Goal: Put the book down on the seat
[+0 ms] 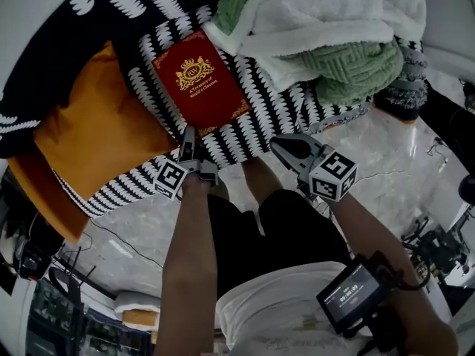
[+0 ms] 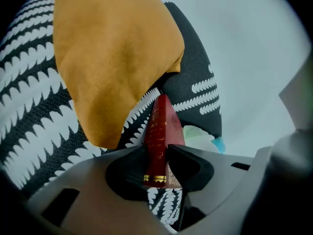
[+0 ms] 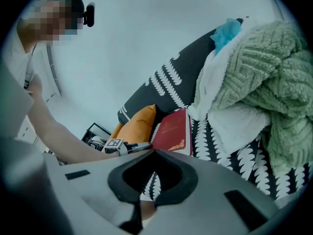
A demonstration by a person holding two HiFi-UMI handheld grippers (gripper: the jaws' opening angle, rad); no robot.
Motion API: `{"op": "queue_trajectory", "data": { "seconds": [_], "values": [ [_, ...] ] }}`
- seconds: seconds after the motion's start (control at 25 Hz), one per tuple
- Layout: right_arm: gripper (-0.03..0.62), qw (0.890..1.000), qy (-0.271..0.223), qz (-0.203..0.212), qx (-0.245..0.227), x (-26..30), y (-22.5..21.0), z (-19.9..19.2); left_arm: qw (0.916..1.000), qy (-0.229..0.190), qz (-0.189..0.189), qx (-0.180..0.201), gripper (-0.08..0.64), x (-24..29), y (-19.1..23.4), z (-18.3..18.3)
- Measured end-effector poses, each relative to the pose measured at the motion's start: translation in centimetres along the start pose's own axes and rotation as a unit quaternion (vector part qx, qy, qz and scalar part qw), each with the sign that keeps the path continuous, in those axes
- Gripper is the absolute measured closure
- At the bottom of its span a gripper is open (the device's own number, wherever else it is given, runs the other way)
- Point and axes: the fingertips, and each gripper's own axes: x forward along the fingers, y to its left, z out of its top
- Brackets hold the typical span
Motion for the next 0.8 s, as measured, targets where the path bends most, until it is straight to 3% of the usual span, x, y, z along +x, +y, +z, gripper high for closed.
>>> {"op": "queue_trajectory", "data": {
  "seconds": [0.32, 0.6, 0.8],
  "values": [
    [0.578, 1.000, 0.000, -0.006, 0.001, 0.0, -0.7, 0.0, 0.9991, 0.024, 0.026, 0.023, 0.434, 1.3, 1.7, -0.6],
    [0.578, 1.000, -0.001, -0.003, 0.000, 0.2, -0.5, 0.3, 0.9938, 0.046, 0.079, 0.063, 0.483, 1.6, 2.7, -0.5],
    [0.578, 1.000, 0.002, -0.003, -0.005, 0.4, -0.3, 0.5, 0.9902, 0.058, 0.083, 0.096, 0.482, 1.0, 1.7, -0.4]
  ]
}}
